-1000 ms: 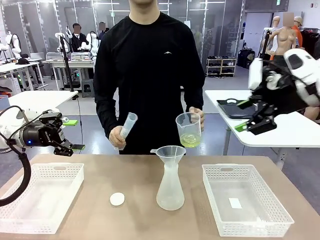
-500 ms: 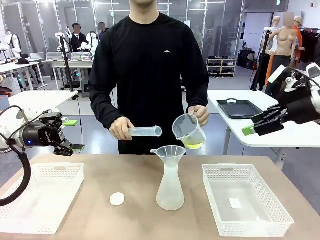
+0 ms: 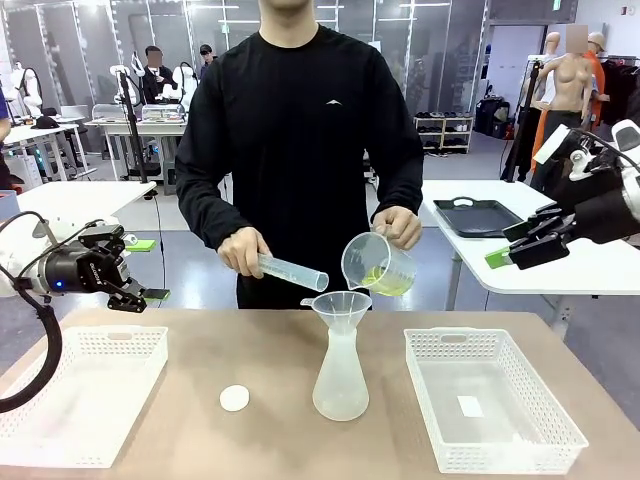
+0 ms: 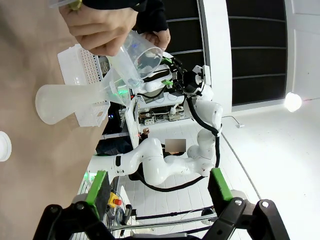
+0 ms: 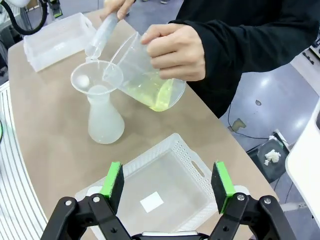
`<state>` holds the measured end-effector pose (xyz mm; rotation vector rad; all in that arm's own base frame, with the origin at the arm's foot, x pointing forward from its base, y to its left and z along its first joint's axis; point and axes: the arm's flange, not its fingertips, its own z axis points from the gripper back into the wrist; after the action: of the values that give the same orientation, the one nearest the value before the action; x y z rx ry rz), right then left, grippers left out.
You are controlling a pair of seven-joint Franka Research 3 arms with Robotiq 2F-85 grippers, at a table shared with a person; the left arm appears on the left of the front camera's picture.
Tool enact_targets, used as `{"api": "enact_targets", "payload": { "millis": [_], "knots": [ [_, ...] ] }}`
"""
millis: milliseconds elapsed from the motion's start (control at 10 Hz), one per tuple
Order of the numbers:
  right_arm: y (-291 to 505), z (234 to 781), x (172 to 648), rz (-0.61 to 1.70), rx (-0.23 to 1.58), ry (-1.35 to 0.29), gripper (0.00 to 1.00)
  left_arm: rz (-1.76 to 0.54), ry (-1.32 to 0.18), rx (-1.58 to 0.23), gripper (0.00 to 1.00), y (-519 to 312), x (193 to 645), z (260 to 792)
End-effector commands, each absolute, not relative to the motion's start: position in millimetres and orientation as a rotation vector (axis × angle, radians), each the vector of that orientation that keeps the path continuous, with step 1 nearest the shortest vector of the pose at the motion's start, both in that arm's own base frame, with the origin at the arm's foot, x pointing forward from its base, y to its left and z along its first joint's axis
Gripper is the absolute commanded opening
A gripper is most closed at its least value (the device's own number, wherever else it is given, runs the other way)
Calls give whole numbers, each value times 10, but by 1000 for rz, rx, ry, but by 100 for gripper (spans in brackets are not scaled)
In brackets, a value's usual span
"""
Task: Prepare the solutions needed for the experiment.
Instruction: Once the solution is in the Big flask , pick up the Plastic Funnel and place it back into the right Organizing basket.
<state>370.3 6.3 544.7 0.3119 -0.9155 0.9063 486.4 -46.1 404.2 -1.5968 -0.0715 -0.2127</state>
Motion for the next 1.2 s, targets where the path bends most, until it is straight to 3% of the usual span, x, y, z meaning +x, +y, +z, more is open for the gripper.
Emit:
{"api": "enact_targets", "payload": {
  "millis": [0, 400, 600, 1100],
  "knots": [
    [-27, 5334, 3853, 812, 497, -828, 88, -219, -71, -1601, 100, -466, 4853, 4065],
    [-269, 4815, 4131, 536, 1044, -638, 88, -219, -71, -1601, 100, -466, 4853, 4065],
    [-300, 4636, 4269, 444, 1228, -488, 88, -219, -71, -1601, 100, -466, 4853, 4065],
    [-354, 4273, 4442, 273, 1347, -239, 88, -219, -71, -1601, 100, -466, 4853, 4065]
  ]
}}
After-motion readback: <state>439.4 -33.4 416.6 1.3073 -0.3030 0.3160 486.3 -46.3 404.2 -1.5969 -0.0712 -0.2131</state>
